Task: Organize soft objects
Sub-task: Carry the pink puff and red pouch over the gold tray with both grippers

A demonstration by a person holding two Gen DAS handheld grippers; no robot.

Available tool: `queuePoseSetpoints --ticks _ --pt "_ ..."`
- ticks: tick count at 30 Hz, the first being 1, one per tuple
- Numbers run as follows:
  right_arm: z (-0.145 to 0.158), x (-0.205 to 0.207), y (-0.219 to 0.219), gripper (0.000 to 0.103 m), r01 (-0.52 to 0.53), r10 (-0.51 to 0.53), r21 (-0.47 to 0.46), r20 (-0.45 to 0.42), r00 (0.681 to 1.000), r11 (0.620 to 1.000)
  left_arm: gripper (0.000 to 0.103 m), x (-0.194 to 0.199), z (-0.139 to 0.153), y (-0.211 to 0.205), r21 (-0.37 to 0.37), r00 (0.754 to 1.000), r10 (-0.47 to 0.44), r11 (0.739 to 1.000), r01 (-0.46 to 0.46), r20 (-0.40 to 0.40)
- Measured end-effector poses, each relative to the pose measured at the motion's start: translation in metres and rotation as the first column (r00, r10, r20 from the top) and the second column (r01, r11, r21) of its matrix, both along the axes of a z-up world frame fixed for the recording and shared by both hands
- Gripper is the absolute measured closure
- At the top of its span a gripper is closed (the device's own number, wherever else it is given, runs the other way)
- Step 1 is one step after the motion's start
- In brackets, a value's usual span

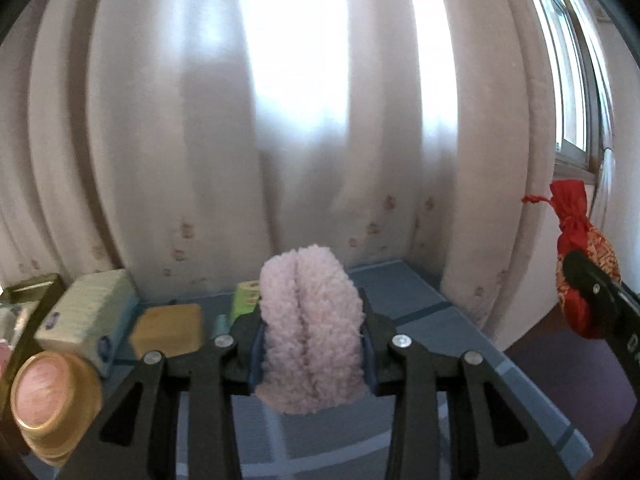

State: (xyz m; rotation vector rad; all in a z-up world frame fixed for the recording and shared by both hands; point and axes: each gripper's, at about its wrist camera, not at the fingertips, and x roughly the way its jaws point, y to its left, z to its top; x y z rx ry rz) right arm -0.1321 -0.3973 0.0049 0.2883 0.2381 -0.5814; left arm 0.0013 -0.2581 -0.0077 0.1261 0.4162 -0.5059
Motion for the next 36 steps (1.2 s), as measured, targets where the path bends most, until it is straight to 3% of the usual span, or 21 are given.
queuePoseSetpoints --ticks 4,10,36 --pt "0.001 0.001 0.003 0.070 0.018 -0.018 -0.021 -0.011 1.000 1.000 0.066 -0.008 0.003 0.016 0.012 0.998 0.028 1.000 -0.028 0.061" --pt "0.003 0.003 0.014 0.070 0.033 -0.036 -0.069 -0.031 0.999 0.997 0.066 -0.019 0.008 0.041 -0.008 0.995 0.049 0.999 -0.048 0.082" --pt "0.002 0.026 0.092 0.069 -0.089 0.087 -0.077 -0.027 0.996 0.993 0.066 -0.015 0.005 0.117 -0.076 0.994 0.102 0.992 -0.098 0.047"
